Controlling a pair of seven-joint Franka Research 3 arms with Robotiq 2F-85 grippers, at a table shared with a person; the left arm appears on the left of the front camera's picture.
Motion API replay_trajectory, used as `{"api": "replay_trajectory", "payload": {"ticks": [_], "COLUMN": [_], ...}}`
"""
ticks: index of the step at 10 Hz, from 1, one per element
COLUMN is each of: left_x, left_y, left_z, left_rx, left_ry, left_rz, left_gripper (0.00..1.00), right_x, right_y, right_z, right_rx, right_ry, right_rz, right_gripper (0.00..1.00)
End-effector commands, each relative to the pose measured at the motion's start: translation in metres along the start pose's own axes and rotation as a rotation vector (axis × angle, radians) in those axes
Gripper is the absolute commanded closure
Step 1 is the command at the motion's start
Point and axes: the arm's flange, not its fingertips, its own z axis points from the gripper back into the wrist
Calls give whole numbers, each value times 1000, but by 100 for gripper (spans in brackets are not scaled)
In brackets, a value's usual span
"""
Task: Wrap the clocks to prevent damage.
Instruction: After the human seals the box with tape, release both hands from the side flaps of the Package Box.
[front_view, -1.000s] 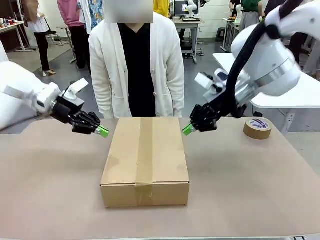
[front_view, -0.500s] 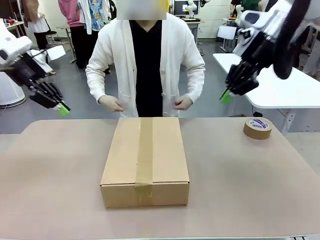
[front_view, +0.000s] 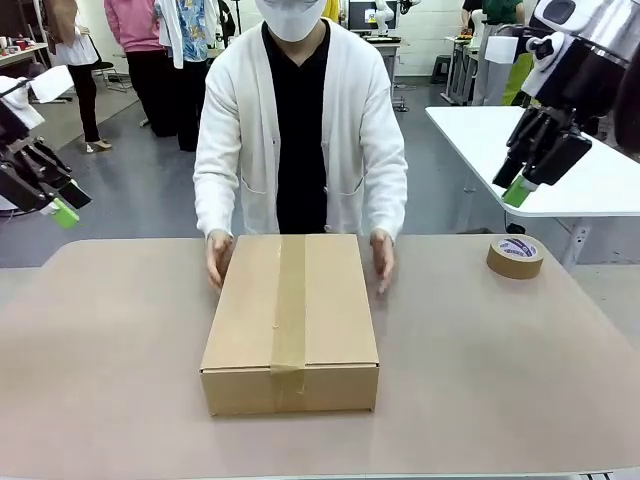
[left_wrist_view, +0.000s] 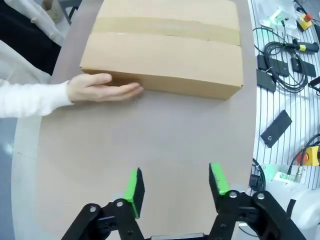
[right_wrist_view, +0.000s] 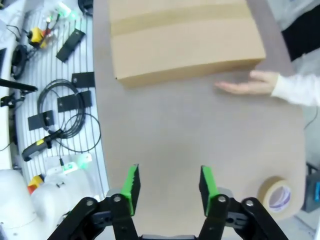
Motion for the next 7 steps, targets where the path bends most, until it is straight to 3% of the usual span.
{"api": "replay_trajectory", "payload": {"ticks": [1,2,3,5,7], "left_x": [-1,-1,-1,-1,-1], "left_y": [-8,-10,-11,-14,-16], "left_z": [-3,-3,-3,-1,0], "left_rx": [11,11,10,15,20], "left_ry": [15,19,20,19,23], "left_rz": [9,9,10,12,-7], "left_gripper": [0,0,0,0,0], "right_x": [-1,-4,-6,-8,-9], "right_y": [17,21,24,27,27], "right_z": [2,4,5,6,6], "right_rx": [3,6,6,15,23], "right_ry": [22,23,23,27,38], "right_rz": [-16,-16,-14,-17,-18], "right_gripper": [0,0,16,0,0]}}
